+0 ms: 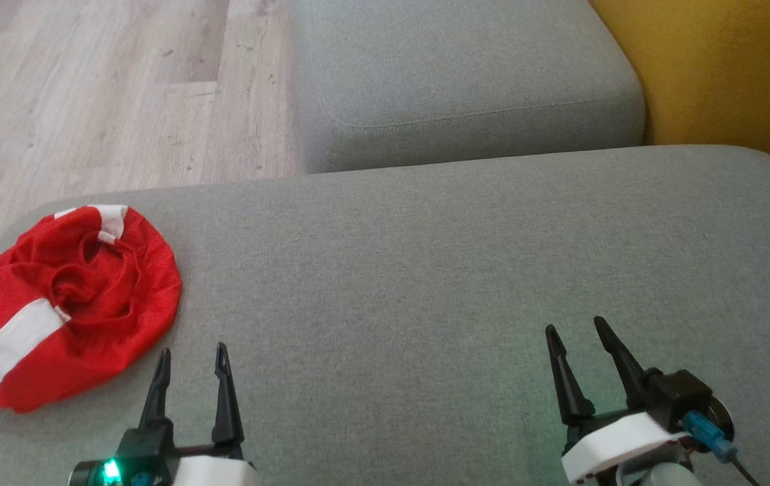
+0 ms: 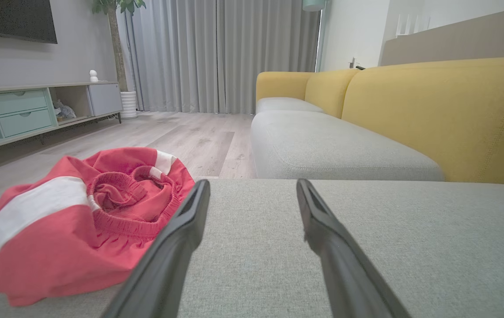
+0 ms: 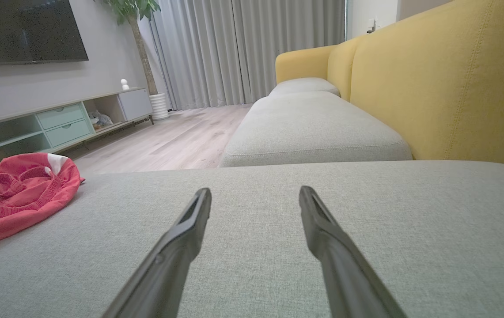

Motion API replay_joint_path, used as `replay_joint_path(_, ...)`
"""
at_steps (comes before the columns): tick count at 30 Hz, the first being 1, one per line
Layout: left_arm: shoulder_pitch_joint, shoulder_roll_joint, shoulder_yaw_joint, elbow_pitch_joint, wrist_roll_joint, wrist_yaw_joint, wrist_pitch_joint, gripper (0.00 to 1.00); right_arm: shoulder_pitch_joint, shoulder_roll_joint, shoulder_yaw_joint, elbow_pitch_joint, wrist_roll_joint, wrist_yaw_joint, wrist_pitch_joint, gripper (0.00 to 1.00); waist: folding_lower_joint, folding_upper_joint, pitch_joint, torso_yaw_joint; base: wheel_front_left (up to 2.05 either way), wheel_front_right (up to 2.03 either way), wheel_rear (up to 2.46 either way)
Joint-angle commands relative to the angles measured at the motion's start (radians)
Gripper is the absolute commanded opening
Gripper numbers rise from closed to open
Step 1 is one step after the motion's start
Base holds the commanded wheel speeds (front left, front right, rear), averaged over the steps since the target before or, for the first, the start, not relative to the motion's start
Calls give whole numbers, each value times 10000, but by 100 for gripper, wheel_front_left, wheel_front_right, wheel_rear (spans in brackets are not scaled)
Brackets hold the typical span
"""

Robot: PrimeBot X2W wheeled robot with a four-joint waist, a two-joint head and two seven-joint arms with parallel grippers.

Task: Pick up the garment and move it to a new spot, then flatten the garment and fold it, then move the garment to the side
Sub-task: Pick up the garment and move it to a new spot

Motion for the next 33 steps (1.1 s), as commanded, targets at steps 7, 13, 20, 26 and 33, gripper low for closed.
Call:
replay_joint_path(7, -465, 54, 324, -127, 49, -10, -109, 100, -412, -64, 196, -243, 115, 77, -111, 100, -1, 0, -12, -20, 0, 0, 0)
replay_joint_path(13, -492, 54, 304, -44, 86, 18, -109, 100, -404, -64, 159, -207, 121, 77, -111, 100, -1, 0, -22, 32, 0, 0, 0)
replay_joint_path(20, -694, 54, 578, 166, 262, -60, -109, 100, -344, -64, 156, -195, 146, 77, -111, 100, -1, 0, 25, 461, 0, 0, 0)
replay_joint_path(26, -803, 54, 689, 217, 426, -90, -109, 100, -260, -64, 131, -180, 224, 77, -111, 100, -1, 0, 60, 1483, 0, 0, 0)
replay_joint_path(33, -742, 54, 725, -159, 553, 217, -109, 100, -292, -64, 73, -277, 339, 77, -111, 100, -1, 0, 213, 3069, 0, 0, 0)
